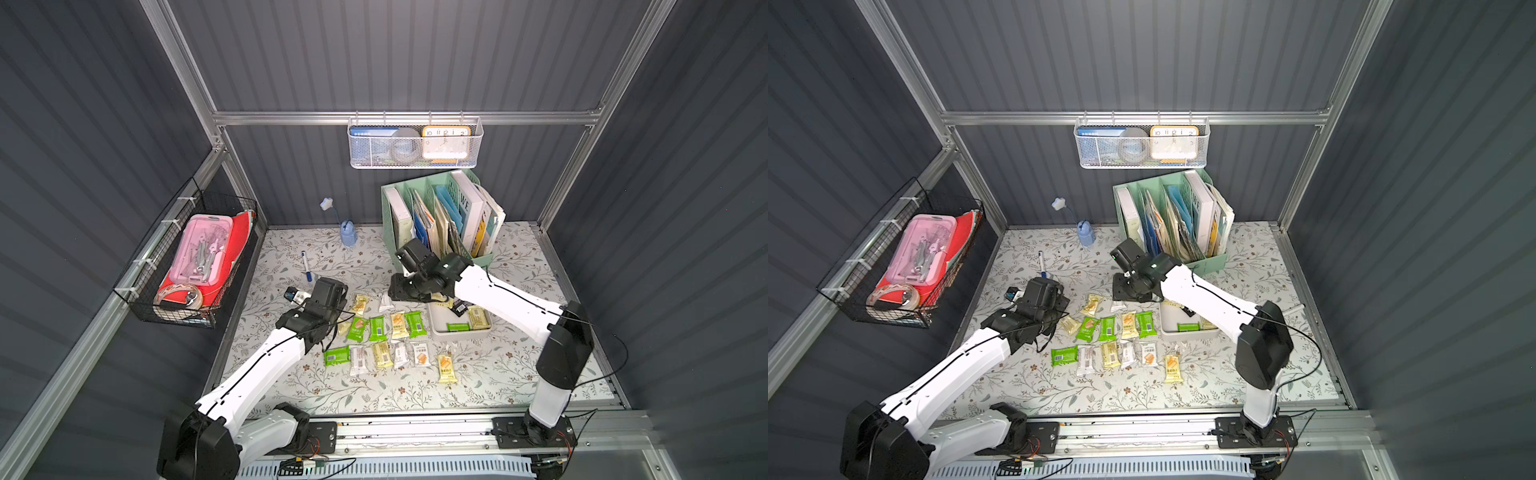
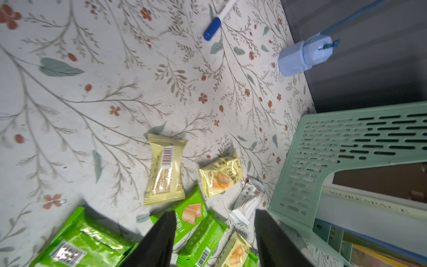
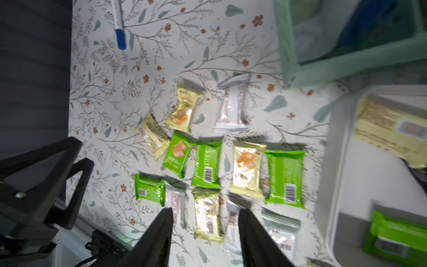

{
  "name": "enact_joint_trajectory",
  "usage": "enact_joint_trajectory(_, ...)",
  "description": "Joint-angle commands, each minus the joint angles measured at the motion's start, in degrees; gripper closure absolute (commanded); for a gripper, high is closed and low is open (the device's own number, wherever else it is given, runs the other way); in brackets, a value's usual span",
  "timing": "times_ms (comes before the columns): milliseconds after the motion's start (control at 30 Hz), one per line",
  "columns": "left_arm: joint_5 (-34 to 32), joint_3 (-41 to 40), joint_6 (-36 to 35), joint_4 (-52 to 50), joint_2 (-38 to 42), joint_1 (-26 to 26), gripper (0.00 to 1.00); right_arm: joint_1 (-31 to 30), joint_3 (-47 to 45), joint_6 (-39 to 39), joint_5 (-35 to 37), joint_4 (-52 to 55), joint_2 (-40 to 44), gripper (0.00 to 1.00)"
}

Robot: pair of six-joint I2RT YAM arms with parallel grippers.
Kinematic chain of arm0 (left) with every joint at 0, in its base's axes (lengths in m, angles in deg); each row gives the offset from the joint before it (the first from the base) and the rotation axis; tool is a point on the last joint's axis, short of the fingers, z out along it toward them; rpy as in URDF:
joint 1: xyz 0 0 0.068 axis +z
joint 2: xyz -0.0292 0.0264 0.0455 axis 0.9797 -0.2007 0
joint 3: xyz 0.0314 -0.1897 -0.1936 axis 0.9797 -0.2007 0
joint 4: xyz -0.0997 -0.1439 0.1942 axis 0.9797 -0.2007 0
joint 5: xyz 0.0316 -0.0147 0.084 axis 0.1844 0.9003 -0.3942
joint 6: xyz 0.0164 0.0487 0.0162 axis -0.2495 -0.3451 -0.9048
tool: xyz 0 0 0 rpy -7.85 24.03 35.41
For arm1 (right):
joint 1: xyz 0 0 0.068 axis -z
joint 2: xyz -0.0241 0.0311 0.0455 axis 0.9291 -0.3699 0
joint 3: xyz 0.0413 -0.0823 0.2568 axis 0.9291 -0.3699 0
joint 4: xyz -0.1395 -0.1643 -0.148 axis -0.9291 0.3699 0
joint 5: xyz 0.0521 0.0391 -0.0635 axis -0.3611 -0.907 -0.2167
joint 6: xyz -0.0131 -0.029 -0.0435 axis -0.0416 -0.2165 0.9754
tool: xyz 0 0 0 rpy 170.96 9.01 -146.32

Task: Take the cookies out of the storage box
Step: Pick up the cookie from the storage box.

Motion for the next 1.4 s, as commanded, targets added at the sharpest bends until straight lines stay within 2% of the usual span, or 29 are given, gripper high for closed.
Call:
enact_joint_trajectory(0,5.4,1.3,-7.6,5.9,-3.9,0.3,0.41,2.5,-5.2,-1.5,5.8,4.2,5.4,0.5)
enact_joint_trajectory(133,12.6,4.2,-11.7,10.7,-10.5,-1.0,0.39,7.2,-12.6,-3.0,8.1,6.6,12.0,0.51)
enact_joint_trajectory(267,12.5,8.9,-13.2,11.3,-15.1,-5.4,0.38,12.2,-18.8,1.0,6.3,3.6,16.1,0.5)
enact_joint_trajectory(367,12.8,11.4,-12.4,12.7,-18.4,-8.0,0.37,15.1,-19.4,12.1,4.9,3.1,15.1,0.49)
enact_joint_trajectory(467,14.7,11.8,-9.2,16.5,-21.5,-9.4,0.37,16.8,-18.9,28.4,1.9,3.9,12.4,0.47)
enact_joint_trajectory(533,16.0,11.6,-7.0,19.0,-23.4,-10.0,0.37,17.7,-15.3,32.1,5.4,8.5,9.3,0.46)
enact_joint_trajectory(633,17.1,12.6,-5.6,20.2,-25.3,-10.4,0.37,19.7,-10.8,29.7,5.0,14.5,6.2,0.45)
enact_joint_trajectory(933,16.8,15.9,-5.5,19.2,-27.6,-10.5,0.37,20.1,-13.7,19.6,9.8,15.8,1.0,0.45)
enact_joint_trajectory(1233,16.7,15.3,-5.2,18.1,-26.5,-10.4,0.37,22.0,-16.5,16.6,13.8,13.2,-1.8,0.45)
enact_joint_trajectory(1367,16.7,14.8,-4.8,17.9,-26.0,-10.5,0.37,22.9,-17.2,16.6,13.4,12.3,-2.7,0.45)
